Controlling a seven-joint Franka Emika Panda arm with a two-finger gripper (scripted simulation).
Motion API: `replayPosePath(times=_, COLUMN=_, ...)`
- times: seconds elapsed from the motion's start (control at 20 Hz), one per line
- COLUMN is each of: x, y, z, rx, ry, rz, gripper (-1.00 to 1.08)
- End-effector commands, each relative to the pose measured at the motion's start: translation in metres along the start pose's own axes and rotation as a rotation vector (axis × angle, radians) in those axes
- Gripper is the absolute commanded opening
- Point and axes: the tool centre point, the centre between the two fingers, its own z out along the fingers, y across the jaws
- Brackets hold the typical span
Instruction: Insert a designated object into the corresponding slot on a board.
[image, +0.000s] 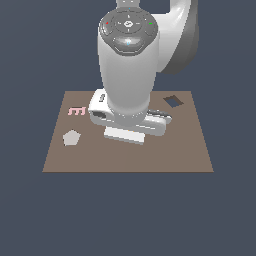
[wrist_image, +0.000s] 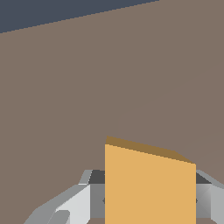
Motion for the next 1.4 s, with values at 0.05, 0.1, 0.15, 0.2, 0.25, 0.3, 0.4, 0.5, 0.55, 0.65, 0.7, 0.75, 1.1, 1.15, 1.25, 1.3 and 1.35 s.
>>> replayPosePath(times=0.05, x=-0.018, y=-0.033, z=-0.001, rx=0.000, ry=0.001, rz=-0.135, gripper=-1.00)
replayPosePath(times=0.1, x=-0.024, y=-0.042, z=-0.002, rx=0.000, ry=0.001, rz=-0.176, gripper=-1.00)
replayPosePath(times=0.15, x=-0.031, y=-0.052, z=-0.002, rx=0.000, ry=0.001, rz=-0.218, gripper=-1.00)
replayPosePath(times=0.2, x=-0.039, y=-0.061, z=-0.002, rx=0.000, ry=0.001, rz=-0.261, gripper=-1.00)
replayPosePath(times=0.25, x=-0.047, y=-0.069, z=-0.003, rx=0.000, ry=0.001, rz=-0.304, gripper=-1.00)
replayPosePath(times=0.3, x=-0.056, y=-0.078, z=-0.003, rx=0.000, ry=0.001, rz=-0.348, gripper=-1.00)
replayPosePath(times=0.4, x=-0.075, y=-0.094, z=-0.003, rx=0.000, ry=0.001, rz=-0.437, gripper=-1.00)
replayPosePath(times=0.5, x=-0.093, y=-0.107, z=-0.004, rx=0.000, ry=0.001, rz=-0.517, gripper=-1.00)
replayPosePath(times=0.55, x=-0.101, y=-0.112, z=-0.004, rx=0.000, ry=0.001, rz=-0.552, gripper=-1.00)
replayPosePath(times=0.65, x=-0.116, y=-0.121, z=-0.005, rx=0.000, ry=0.000, rz=-0.613, gripper=-1.00)
replayPosePath(times=0.7, x=-0.123, y=-0.124, z=-0.005, rx=0.000, ry=0.000, rz=-0.640, gripper=-1.00)
replayPosePath(times=0.75, x=-0.129, y=-0.127, z=-0.005, rx=0.000, ry=0.000, rz=-0.664, gripper=-1.00)
replayPosePath(times=1.1, x=-0.156, y=-0.137, z=-0.006, rx=0.000, ry=0.000, rz=-0.769, gripper=-1.00)
replayPosePath(times=1.15, x=-0.158, y=-0.137, z=-0.006, rx=0.000, ry=0.000, rz=-0.775, gripper=-1.00)
replayPosePath(times=1.25, x=-0.160, y=-0.138, z=-0.006, rx=0.000, ry=0.000, rz=-0.783, gripper=-1.00)
replayPosePath(times=1.3, x=-0.161, y=-0.138, z=-0.006, rx=0.000, ry=0.000, rz=-0.784, gripper=-1.00)
replayPosePath(times=1.35, x=-0.159, y=-0.138, z=-0.005, rx=0.000, ry=-0.001, rz=-0.779, gripper=-1.00)
